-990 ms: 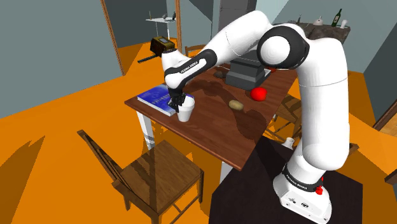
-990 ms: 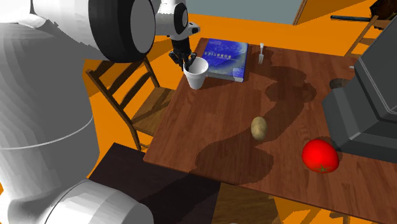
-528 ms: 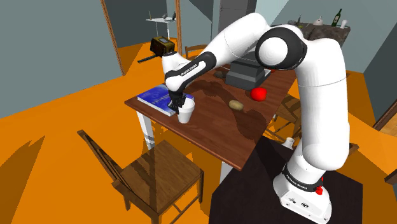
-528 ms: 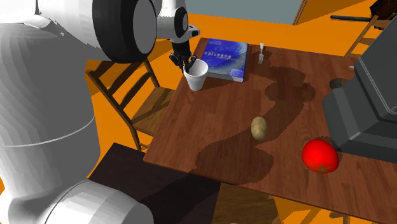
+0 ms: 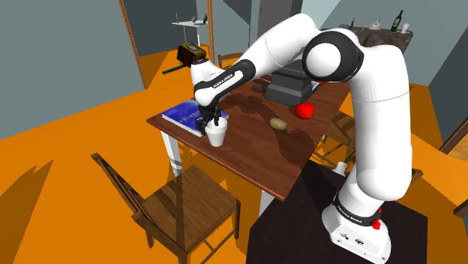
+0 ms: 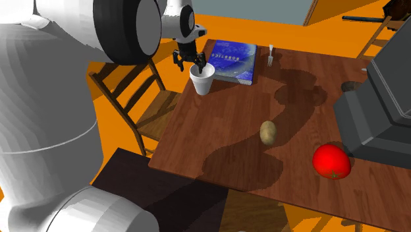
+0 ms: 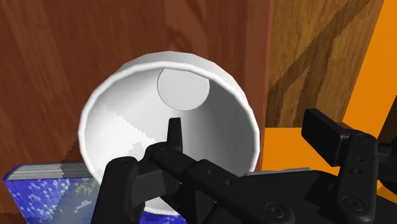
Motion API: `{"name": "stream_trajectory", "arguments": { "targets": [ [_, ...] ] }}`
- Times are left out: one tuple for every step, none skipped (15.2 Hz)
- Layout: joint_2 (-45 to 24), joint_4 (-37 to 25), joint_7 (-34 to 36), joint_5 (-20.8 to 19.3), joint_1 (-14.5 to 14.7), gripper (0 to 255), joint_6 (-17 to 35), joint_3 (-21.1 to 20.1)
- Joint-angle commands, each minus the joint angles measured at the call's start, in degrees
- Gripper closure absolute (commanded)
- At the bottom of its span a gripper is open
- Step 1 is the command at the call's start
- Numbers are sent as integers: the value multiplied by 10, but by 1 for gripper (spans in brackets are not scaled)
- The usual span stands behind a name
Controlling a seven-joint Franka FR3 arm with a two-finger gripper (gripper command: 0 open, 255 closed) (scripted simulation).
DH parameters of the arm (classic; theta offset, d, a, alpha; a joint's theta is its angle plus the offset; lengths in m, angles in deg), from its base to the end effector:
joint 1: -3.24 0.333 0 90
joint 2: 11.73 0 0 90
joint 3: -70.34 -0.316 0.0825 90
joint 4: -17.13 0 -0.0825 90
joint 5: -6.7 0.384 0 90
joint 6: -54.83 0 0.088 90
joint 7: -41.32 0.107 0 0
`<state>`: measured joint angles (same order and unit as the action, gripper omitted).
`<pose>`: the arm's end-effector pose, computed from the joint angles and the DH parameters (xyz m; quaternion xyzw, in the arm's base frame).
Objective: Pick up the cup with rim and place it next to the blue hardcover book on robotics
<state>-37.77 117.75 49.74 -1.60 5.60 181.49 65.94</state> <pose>0.6548 0.0684 0.3115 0.9988 0.0248 0.0066 0.0408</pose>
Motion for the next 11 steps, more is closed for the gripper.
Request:
{"name": "stream_trajectory", "arguments": {
  "targets": [
    [14,-9,-2,3,0,0,-23,-2],
    [23,-16,-3,4,1,0,-39,-3],
    [30,-22,-4,6,1,0,-51,-3],
    [30,-22,-4,6,1,0,-51,-3],
    [30,-22,-4,6,1,0,-51,-3],
    [30,-22,-4,6,1,0,-51,-3],
    [30,-22,-4,6,1,0,-51,-3],
    [30,-22,-4,6,1,0,-51,-3],
    [30,-22,-4,6,1,0,-51,-3],
    [30,-22,-4,6,1,0,-51,-3],
    [30,-22,-4,6,1,0,-51,-3]
  ]
}}
